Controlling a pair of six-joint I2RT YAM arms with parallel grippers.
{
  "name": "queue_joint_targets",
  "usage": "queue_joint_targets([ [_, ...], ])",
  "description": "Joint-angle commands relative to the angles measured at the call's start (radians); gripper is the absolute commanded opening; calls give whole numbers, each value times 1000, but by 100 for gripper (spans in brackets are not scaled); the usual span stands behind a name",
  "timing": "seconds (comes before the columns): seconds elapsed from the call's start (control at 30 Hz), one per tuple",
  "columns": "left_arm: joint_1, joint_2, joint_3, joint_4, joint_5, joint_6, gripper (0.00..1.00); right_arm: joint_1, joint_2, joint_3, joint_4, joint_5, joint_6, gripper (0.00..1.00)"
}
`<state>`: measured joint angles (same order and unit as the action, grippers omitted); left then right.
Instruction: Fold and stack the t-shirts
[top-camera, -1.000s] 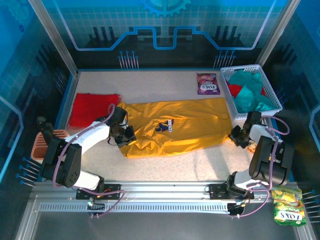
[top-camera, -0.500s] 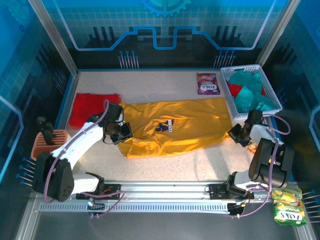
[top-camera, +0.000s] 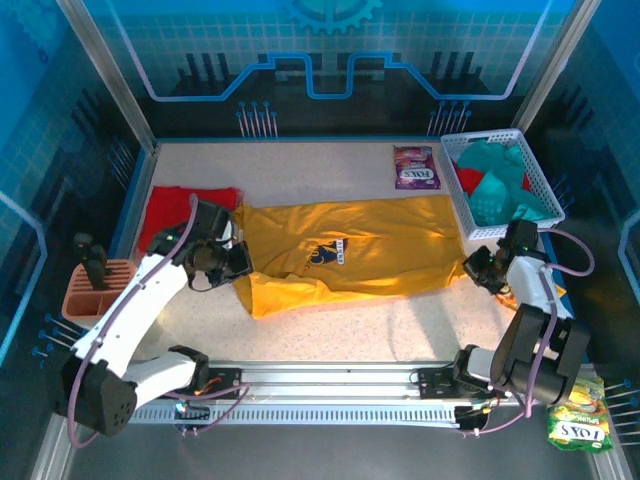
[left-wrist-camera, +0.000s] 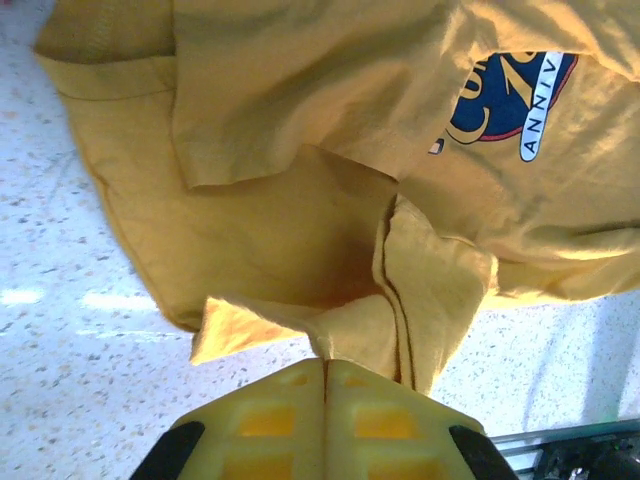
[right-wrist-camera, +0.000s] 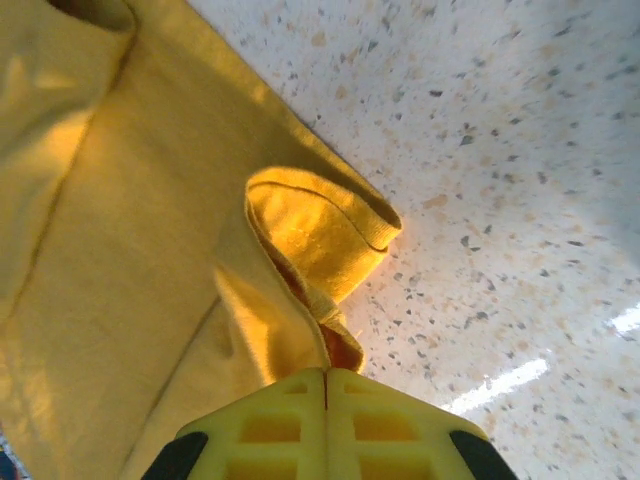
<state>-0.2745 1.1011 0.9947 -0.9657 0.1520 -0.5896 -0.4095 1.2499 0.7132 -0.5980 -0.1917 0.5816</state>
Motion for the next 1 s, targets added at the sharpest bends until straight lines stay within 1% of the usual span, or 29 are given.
queue_joint_targets([
  [0.0,-5,-48,80,-92,-54,40,0,-51,-65,32,-86,-27,-14,0],
  [0.1,-5,-50,130,-139,-79,65,0,-69,-90,44,-108,-50,-21,0],
  [0.13,-5,-52,141,-147,-84,73,0,-102,-92,47,-114,-58,-25,0],
  [0.27,-5,-50,189,-163,-90,92,0,-117,-98,60,-134,-84,-34,0],
  [0.4,-5,-29,234,-161,-125,113,0,-123,-117,73,-118,-107,-28,0],
  [0.6,-2,48,283,-114,-166,152,0,-115,-45,98,-44,-150,-7,0],
  [0.77,10,112,299,-75,-190,173,0,-81,41,160,-25,-160,-12,0],
  [0.8,12,125,305,-69,-197,180,0,-42,60,175,-26,-155,-12,0],
  [0.97,36,173,326,-25,-213,204,0,20,128,234,-18,-106,-4,0],
])
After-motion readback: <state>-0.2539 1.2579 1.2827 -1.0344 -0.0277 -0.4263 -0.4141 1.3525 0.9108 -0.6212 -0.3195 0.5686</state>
